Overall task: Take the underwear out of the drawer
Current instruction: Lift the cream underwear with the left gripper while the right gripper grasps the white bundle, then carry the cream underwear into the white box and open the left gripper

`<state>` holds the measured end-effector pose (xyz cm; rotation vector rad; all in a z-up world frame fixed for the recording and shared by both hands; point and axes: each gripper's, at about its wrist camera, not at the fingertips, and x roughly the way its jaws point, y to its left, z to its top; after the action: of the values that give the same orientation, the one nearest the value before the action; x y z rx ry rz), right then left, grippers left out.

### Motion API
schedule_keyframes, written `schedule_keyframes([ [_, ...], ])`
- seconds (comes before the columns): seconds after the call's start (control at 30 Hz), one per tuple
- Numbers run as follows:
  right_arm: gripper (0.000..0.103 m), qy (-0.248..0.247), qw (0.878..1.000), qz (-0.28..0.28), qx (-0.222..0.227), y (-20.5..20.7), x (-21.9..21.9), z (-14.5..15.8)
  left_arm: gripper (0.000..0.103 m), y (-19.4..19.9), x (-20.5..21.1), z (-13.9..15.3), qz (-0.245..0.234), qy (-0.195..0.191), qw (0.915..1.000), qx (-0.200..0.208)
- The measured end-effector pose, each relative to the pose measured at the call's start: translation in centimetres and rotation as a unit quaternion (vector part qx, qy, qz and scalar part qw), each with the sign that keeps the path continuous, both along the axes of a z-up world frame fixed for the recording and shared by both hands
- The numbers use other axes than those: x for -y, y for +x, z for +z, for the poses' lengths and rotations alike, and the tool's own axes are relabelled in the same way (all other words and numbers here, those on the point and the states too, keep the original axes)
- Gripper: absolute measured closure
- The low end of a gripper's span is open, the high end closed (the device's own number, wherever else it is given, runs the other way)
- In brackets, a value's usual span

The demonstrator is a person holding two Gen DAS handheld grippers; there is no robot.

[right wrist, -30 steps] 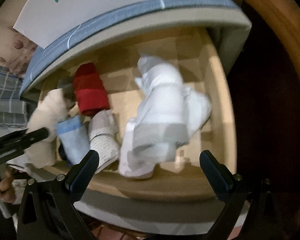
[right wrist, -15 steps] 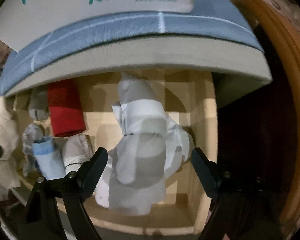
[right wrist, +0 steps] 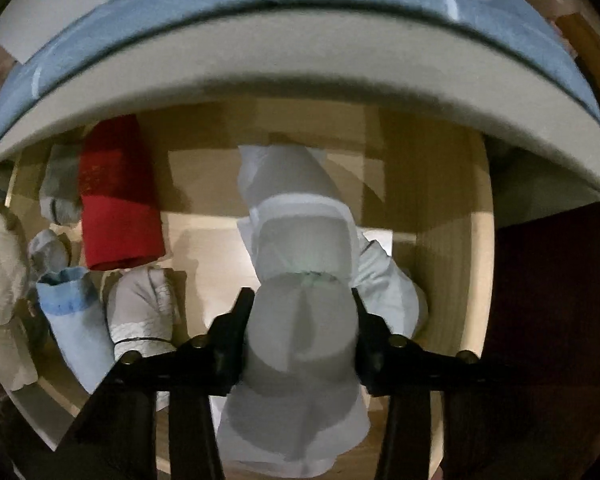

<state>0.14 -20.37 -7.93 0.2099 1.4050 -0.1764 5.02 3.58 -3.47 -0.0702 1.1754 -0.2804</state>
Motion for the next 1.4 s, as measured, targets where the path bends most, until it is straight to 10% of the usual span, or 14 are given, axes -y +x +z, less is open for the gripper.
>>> schedule_keyframes([
  [1.0,0.07,-0.009,0.999,-0.01,0.043,-4.9,-0.6,4.0,0.048,-1.7,-0.9,1.8,-0.007,-0.01,0.9976,0.069],
  [1.4,0.07,0.026,0.999,-0.026,0.017,-5.3,0.1,2.1,0.049,-0.2,-1.0,13.4,-0.05,-0.025,0.9856,0.16],
])
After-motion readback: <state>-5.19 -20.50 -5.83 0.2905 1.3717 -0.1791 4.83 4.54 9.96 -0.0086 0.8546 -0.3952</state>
